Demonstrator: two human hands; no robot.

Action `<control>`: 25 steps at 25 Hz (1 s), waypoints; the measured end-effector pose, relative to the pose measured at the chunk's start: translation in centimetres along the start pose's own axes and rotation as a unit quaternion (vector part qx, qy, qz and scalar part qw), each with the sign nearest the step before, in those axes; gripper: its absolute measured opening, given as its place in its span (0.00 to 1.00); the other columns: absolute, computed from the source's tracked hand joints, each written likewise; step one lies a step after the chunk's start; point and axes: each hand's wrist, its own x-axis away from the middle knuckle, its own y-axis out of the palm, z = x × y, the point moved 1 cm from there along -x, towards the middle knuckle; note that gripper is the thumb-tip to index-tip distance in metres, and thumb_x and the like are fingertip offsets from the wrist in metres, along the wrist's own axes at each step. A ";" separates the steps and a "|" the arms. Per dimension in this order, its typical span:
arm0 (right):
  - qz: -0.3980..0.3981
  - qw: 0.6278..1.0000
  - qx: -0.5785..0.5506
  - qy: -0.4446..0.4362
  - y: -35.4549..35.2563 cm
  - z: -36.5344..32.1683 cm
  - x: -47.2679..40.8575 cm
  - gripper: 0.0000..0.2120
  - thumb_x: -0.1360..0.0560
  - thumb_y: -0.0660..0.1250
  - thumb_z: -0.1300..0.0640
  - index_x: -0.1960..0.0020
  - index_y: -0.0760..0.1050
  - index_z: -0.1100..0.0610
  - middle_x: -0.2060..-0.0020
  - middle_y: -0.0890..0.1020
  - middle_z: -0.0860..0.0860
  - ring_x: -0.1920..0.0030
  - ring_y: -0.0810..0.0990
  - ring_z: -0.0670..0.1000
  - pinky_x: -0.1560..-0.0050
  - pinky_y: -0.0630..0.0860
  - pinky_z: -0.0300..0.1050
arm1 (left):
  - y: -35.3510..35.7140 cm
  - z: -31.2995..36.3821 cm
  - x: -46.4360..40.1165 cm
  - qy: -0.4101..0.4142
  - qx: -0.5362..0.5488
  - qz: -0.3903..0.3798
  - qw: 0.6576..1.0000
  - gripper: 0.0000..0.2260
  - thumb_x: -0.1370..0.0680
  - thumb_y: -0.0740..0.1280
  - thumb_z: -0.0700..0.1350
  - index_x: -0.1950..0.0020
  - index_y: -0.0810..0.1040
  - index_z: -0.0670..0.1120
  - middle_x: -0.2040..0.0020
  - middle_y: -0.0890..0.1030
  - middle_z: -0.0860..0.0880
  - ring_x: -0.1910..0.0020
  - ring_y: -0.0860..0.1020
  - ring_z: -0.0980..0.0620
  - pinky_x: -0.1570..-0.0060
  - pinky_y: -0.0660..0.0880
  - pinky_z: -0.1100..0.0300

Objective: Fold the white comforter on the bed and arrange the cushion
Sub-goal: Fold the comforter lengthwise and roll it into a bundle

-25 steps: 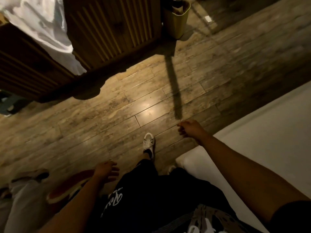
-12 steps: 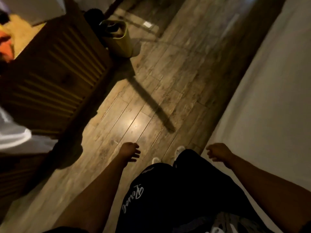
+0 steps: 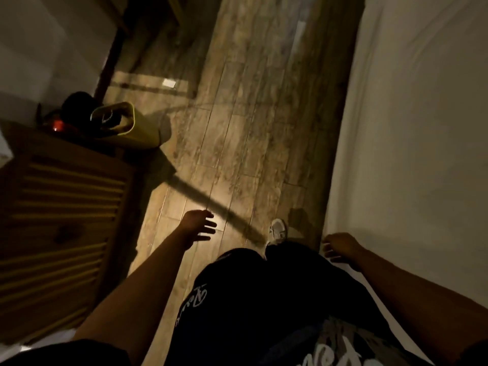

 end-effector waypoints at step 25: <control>0.097 0.986 -0.128 0.051 -19.0 -47.0 -9.3 0.06 0.22 0.66 0.64 0.50 0.78 0.67 0.62 0.79 0.59 0.66 0.77 0.56 0.65 0.75 0.46 | 12.6 62.6 -21.1 0.050 -0.199 -0.097 0.974 0.09 0.19 0.62 0.42 0.45 0.78 0.38 0.51 0.82 0.36 0.57 0.81 0.40 0.54 0.79 0.48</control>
